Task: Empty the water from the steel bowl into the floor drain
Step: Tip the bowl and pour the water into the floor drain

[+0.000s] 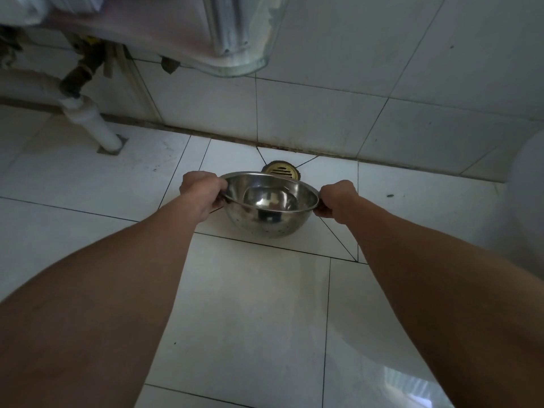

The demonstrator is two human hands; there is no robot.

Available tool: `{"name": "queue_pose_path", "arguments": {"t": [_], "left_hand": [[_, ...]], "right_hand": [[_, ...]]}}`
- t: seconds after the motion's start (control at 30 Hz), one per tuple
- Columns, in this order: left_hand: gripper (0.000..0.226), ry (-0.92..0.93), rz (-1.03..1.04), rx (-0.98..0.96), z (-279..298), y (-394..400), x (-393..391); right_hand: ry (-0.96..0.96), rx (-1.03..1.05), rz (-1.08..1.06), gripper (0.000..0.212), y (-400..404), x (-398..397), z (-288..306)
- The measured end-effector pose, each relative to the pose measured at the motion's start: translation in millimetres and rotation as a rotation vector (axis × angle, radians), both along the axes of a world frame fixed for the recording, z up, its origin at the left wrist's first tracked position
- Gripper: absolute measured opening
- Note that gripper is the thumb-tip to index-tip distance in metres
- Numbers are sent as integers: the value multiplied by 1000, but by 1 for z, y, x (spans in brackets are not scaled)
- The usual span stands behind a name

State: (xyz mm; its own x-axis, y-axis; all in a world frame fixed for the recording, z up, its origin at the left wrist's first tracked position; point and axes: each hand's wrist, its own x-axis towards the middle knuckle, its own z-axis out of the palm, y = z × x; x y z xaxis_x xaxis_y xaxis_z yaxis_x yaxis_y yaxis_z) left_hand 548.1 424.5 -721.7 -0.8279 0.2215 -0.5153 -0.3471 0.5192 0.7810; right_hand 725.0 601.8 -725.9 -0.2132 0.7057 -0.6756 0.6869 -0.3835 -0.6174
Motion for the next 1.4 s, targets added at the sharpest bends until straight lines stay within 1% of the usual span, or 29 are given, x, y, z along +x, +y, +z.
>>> {"name": "queue_pose_path", "arguments": {"t": [0.07, 0.17, 0.27, 0.43, 0.5, 0.63, 0.73, 0.8, 0.83, 1.03, 1.17, 1.3, 1.4], "left_hand": [[18, 7, 6, 2, 5, 2, -2], [14, -11, 36, 17, 12, 2, -4], [13, -35, 51, 40, 18, 1, -5], [13, -38, 52, 91, 26, -1, -6], [10, -18, 49, 127, 28, -1, -6], [13, 42, 7, 173, 33, 2, -5], [17, 91, -25, 167, 36, 7, -4], [21, 118, -30, 158, 36, 11, -3], [23, 130, -31, 154, 36, 12, -2], [30, 198, -62, 125, 35, 15, -1], [29, 202, -65, 123, 38, 17, 2], [31, 260, -144, 109, 40, 17, 5], [40, 317, -194, 83, 37, 17, 8]], "right_hand": [[9, -10, 5, 9, -2, -2, 1], [29, -40, 13, 17, -5, -5, 1], [70, -85, 25, 16, -8, -7, 2], [128, -116, 105, 22, -8, -8, 3], [161, -123, 123, 23, -9, -10, 3], [176, -119, 47, 8, -7, -12, 1], [126, -113, 63, 11, -8, -13, 4], [98, -93, 88, 26, -9, -12, 6], [79, -82, 97, 29, -8, -12, 6], [65, -80, 86, 21, -7, -10, 12], [77, -79, 112, 18, -9, -9, 14], [100, -85, 125, 19, -10, -11, 16], [107, -96, 131, 19, -11, -11, 17]]}}
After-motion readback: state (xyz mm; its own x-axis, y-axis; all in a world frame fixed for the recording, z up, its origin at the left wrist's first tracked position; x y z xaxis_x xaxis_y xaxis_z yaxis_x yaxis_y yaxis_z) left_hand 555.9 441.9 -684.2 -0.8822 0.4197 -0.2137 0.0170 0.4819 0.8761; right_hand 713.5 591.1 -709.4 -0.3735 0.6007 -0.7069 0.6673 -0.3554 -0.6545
